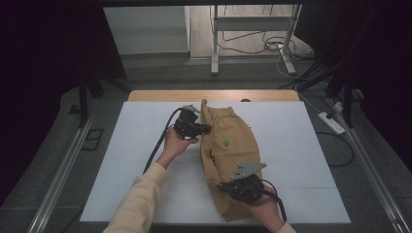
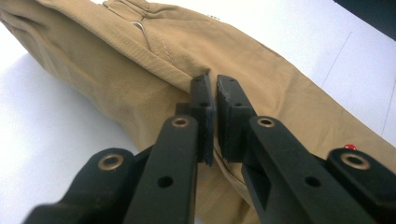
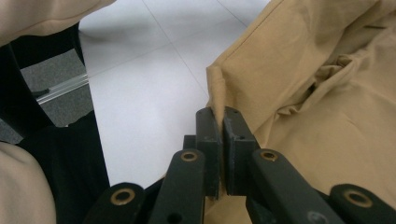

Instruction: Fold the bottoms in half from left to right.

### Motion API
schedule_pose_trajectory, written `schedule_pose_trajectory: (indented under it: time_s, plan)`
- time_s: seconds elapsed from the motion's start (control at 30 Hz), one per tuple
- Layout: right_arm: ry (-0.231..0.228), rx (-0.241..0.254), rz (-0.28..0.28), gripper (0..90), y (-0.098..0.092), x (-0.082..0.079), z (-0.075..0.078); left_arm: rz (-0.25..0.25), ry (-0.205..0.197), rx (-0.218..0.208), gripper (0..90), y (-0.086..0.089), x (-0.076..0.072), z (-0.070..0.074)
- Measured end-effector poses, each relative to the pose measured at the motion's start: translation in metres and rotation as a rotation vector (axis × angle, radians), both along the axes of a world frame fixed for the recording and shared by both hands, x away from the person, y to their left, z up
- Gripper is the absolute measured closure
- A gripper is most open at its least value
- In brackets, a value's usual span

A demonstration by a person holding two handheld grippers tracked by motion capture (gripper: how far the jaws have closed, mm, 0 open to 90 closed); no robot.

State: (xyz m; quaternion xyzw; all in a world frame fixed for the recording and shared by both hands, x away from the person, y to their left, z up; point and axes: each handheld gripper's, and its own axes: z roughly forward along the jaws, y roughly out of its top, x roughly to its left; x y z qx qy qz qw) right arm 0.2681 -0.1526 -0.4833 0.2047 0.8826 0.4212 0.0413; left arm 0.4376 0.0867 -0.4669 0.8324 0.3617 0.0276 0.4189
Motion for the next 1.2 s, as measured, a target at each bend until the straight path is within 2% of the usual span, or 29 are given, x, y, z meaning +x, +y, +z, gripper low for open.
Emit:
schedule_pose_trajectory:
  time_s: [0.33, 1.2]
  plan:
    - [-0.001, 0.001, -0.028, 86.1, -0.015, -0.001, 0.000, -0.017, -0.010, -0.001, 85.3, -0.017, 0.002, 0.001]
    - [0.028, -0.013, -0.117, 86.0, -0.054, -0.001, -0.011, -0.048, -0.014, -0.002, 85.1, -0.060, 0.011, -0.008]
